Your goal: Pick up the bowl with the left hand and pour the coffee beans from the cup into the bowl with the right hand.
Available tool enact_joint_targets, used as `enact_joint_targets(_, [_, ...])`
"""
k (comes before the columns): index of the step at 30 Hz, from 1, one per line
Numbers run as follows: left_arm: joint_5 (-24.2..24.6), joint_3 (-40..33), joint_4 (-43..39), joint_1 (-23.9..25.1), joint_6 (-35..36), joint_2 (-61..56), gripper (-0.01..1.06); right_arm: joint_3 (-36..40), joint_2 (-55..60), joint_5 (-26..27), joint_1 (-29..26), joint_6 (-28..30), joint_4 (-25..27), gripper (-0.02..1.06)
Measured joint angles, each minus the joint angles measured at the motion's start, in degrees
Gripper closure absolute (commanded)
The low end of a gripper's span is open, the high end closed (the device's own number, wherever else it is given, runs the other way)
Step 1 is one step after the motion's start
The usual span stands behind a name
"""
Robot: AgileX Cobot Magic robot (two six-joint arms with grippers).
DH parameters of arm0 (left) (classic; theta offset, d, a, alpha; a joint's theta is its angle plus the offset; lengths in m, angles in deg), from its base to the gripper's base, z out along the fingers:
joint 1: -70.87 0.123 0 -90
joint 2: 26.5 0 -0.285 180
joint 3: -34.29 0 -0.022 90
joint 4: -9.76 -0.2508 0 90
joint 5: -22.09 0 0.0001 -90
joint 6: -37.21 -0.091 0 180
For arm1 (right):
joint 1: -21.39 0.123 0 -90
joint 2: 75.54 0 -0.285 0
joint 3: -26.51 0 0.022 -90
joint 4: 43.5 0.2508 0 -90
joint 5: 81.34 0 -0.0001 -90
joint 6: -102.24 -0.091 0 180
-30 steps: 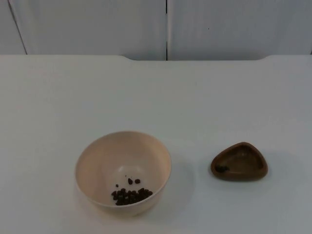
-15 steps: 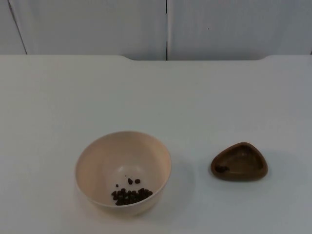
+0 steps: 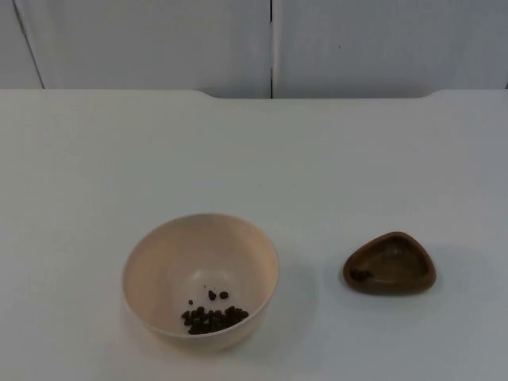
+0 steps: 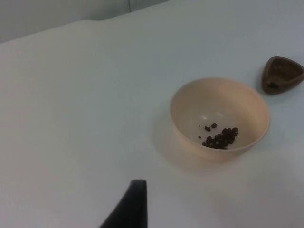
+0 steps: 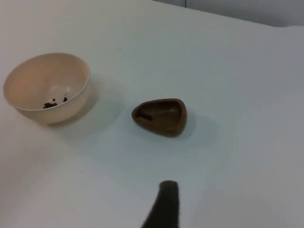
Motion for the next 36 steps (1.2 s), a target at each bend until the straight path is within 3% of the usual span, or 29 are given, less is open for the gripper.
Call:
enact_joint_targets(2, [0.0, 0.0, 0.0, 0.0, 0.0, 0.0, 0.00, 0.0, 0.0, 0.0, 0.0, 0.0, 0.0, 0.05])
enact_joint_targets(4, [0.0, 0.0, 0.0, 0.0, 0.0, 0.0, 0.00, 0.0, 0.0, 0.0, 0.0, 0.0, 0.0, -0.01])
enact_joint_targets(36, [0.0, 0.0, 0.0, 0.0, 0.0, 0.0, 0.00, 0.0, 0.0, 0.0, 0.0, 0.0, 0.0, -0.01])
